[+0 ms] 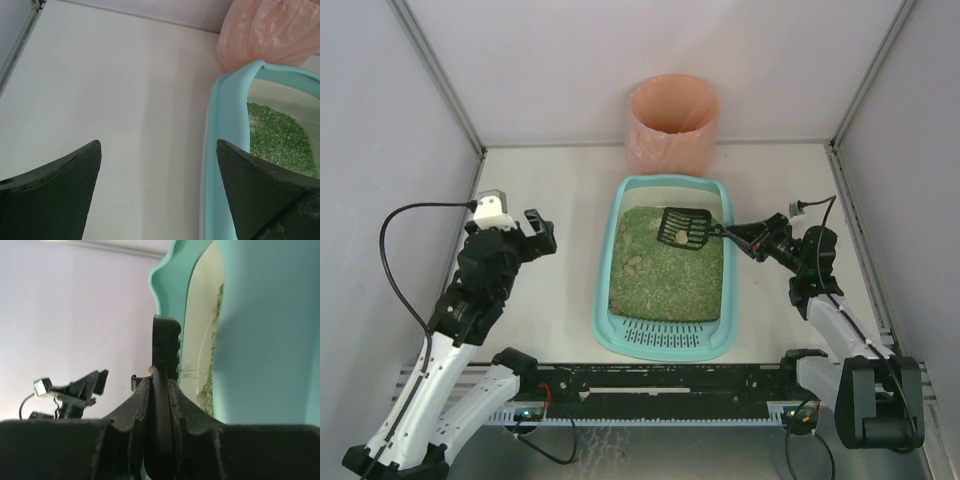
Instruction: Clean the litter box
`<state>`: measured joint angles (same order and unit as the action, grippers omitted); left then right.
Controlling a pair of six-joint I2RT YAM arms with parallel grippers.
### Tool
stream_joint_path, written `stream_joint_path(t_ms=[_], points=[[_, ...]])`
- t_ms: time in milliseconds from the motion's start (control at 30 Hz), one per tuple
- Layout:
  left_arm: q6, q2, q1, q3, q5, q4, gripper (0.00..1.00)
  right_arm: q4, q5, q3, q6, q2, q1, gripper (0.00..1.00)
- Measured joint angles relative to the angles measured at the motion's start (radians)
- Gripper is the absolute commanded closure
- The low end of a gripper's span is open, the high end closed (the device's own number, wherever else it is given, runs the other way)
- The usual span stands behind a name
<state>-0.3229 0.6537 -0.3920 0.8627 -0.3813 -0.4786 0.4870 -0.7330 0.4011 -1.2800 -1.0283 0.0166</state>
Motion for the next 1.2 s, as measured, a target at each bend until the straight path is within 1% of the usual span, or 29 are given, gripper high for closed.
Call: stream_joint_path(t_ms=[67,233,367,500,667,733,833,967,1033,1133,1200], points=[[0.002,-0.002,0.008,0.000,0.018,0.000,0.00,0.001,0.016,-0.002,-0.002,-0.004,-0.008,1.00],[0.002,-0.003,0.047,0.000,0.061,0.003,0.00,-0.009,0.006,0.007,0.009,-0.049,0.042,1.00],[0.002,-0.007,0.062,-0.009,0.080,0.006,0.00,-0.012,0.033,0.001,0.000,-0.050,0.029,1.00],[0.001,-0.005,0.085,-0.013,0.106,0.007,0.01,-0.018,0.024,0.035,0.020,-0.085,0.075,1.00],[0.001,0.000,0.106,-0.014,0.132,0.008,0.01,-0.025,0.033,0.034,0.015,-0.075,0.036,1.00],[0.001,0.001,0.109,-0.015,0.141,0.010,0.01,-0.029,0.040,0.040,0.021,-0.080,0.050,1.00],[0.000,0.003,0.120,-0.015,0.154,0.014,0.01,-0.039,0.008,0.072,0.039,-0.103,0.070,1.00],[0.000,0.005,0.127,-0.016,0.158,0.021,0.01,-0.031,0.003,0.055,0.018,-0.098,-0.019,1.00],[0.000,0.002,0.128,-0.016,0.158,0.021,0.01,-0.035,0.028,0.052,0.011,-0.102,-0.032,1.00],[0.000,0.000,0.134,-0.016,0.161,0.022,0.01,-0.043,0.014,0.083,0.025,-0.129,0.033,1.00],[0.000,0.000,0.138,-0.016,0.161,0.023,0.01,-0.050,0.000,0.106,0.034,-0.141,0.055,1.00]])
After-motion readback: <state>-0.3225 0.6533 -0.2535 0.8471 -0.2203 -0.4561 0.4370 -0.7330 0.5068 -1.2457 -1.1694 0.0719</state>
